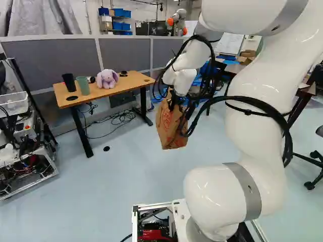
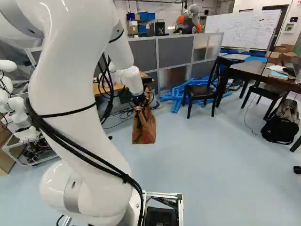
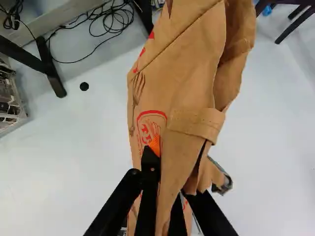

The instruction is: Pick up the bag on the ground and place it on the table

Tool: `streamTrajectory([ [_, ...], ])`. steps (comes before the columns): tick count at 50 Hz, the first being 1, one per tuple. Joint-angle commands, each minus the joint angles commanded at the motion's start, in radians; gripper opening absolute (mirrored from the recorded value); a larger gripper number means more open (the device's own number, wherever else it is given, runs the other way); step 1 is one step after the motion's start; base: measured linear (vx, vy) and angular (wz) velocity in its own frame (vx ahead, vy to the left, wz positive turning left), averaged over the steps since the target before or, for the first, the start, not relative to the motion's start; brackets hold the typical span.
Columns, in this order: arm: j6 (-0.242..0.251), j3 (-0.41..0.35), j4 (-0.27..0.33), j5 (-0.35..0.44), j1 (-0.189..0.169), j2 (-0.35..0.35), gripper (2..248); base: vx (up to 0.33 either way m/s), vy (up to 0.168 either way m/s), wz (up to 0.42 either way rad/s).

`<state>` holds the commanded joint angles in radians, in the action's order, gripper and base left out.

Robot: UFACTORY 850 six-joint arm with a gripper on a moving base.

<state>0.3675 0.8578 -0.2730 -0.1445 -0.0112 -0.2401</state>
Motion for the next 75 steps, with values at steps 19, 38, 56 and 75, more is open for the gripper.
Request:
streamTrajectory([
  [19,0.000,0.001,0.000,0.000,0.000,0.048,21,0.000,0.000,0.000],
  [38,0.000,0.029,0.000,-0.010,0.000,0.071,21,0.000,0.000,0.000],
  [56,0.000,0.071,0.000,-0.073,0.001,0.078,21,0.000,0.000,0.000],
  [75,0.000,0.124,0.000,-0.170,0.001,0.079,21,0.000,0.000,0.000],
])
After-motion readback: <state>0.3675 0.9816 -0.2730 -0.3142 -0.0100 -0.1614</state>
